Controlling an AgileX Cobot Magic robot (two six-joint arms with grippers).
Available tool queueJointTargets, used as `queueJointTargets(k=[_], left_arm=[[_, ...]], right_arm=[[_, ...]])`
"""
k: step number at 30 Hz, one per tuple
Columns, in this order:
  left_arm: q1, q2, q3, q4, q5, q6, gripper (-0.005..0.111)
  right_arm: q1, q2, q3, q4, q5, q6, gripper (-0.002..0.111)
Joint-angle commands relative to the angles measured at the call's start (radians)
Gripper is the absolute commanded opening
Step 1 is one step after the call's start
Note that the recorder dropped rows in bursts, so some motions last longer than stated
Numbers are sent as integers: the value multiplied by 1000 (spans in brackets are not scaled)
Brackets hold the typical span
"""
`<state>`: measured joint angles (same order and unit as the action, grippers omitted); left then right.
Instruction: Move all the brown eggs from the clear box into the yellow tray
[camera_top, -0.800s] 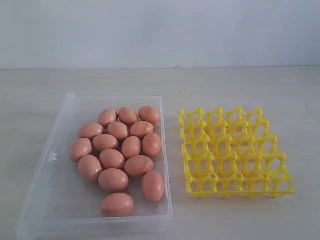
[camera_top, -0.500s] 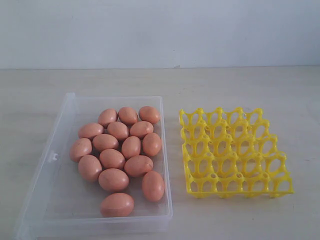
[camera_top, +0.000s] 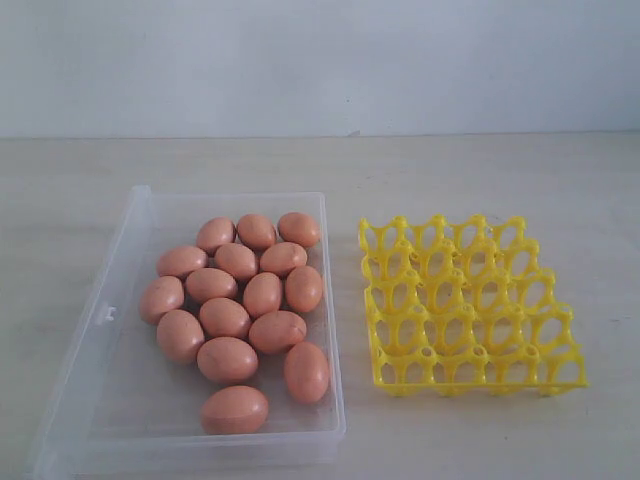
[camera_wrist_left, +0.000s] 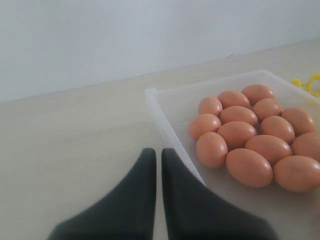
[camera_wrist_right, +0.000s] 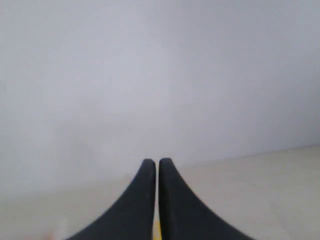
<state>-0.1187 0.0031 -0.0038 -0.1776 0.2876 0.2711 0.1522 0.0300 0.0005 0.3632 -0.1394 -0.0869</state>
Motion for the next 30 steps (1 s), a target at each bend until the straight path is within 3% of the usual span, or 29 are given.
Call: queueJointTargets(k=[1,3,7,13,18,23,27,30], left_arm=[[-6,-3,4,2,-2,0,4],[-6,-3,4,2,-2,0,4],[-6,-3,4,2,-2,0,4],[-6,-3,4,2,-2,0,4],[-6,-3,4,2,-2,0,4],[-6,-3,4,2,-2,0,4],[-6,-3,4,2,-2,0,4],[-6,-3,4,2,-2,0,4]], right_arm=[[-3,3,-1,-80,-305,603,0],[-3,16,-1,-406,-497,859,0],[-3,127,-42,-787,-855,969,0],[-3,448,-290,-1209,-732,1070,0],[-3,801,-440,-1602,-844,1222,0],[-3,1091,-509,-1684,-1014,1160,0],[0,1208,-525,-1693,-1043,818,0],[0,1227,-525,-1574,-1020,568,0]])
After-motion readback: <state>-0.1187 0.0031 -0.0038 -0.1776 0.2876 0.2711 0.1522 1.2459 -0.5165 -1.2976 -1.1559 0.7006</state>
